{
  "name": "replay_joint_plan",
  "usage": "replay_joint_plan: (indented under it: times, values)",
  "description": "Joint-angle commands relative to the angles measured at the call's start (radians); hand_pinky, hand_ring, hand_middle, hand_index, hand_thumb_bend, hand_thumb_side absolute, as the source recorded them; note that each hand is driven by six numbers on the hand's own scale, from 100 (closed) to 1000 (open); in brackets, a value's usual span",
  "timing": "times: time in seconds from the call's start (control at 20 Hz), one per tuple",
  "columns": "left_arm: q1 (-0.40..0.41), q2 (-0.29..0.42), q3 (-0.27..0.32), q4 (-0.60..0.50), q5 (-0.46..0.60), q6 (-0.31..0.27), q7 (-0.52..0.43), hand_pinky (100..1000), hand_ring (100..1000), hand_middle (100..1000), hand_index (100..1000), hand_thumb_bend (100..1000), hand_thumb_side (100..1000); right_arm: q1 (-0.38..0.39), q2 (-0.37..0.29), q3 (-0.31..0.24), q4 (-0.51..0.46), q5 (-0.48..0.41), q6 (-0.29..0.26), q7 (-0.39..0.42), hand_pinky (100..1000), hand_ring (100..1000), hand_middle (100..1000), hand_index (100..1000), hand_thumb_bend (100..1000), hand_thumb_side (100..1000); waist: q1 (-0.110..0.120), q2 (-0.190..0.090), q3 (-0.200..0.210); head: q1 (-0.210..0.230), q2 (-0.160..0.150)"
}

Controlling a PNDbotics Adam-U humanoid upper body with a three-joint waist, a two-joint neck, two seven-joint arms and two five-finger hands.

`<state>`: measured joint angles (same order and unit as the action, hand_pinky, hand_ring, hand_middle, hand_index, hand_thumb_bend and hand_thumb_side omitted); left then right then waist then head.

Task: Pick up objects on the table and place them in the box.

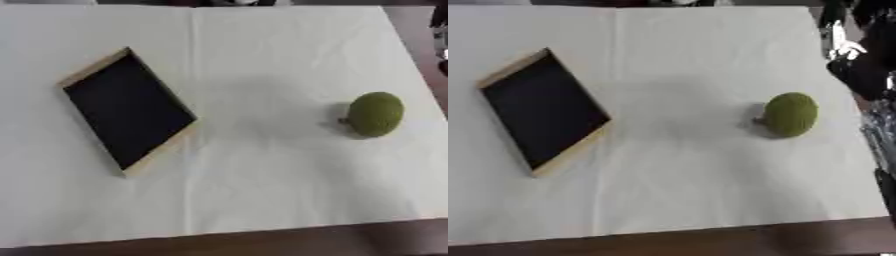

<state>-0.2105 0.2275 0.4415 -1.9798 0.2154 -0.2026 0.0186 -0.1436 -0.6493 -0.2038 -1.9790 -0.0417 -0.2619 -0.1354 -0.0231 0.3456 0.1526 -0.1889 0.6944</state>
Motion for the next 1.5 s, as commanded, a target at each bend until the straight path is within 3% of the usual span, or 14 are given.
replay_joint_plan:
  times: [0.05, 0.5, 1.0, 1.25, 1.5]
  values:
    - [0.0, 0.028, 0.011, -0.02, -0.005, -0.002, 0.002, 692, 676, 708, 763, 100, 602, 0.024, -0.088, -0.012, -0.021, 0.054, -0.002, -0.011, 853, 749, 597, 745, 100, 292, -0.001, -0.022, -0.004, 0.01, 0.007]
    - [0.01, 0.038, 0.013, -0.02, -0.012, -0.002, 0.006, 692, 677, 708, 763, 100, 601, 0.13, -0.205, 0.002, -0.021, 0.199, -0.023, -0.013, 848, 765, 631, 770, 100, 298, -0.003, -0.03, -0.03, 0.043, 0.013]
    - [0.016, 0.047, 0.014, -0.02, -0.019, 0.0, 0.008, 692, 677, 709, 763, 100, 602, 0.202, -0.286, -0.003, -0.021, 0.389, -0.075, 0.075, 867, 841, 755, 824, 100, 341, -0.01, -0.033, -0.056, 0.068, 0.022]
    - [0.017, 0.047, 0.012, -0.02, -0.02, 0.001, 0.007, 692, 677, 709, 762, 100, 603, 0.192, -0.337, 0.011, -0.021, 0.474, -0.04, 0.143, 876, 882, 797, 869, 100, 334, -0.01, -0.031, -0.054, 0.064, 0.023]
    - [0.015, 0.047, 0.009, -0.02, -0.018, 0.002, 0.004, 691, 678, 710, 762, 100, 603, 0.168, -0.398, 0.052, -0.021, 0.496, 0.012, 0.208, 877, 902, 808, 889, 108, 224, -0.011, -0.03, -0.048, 0.059, 0.025]
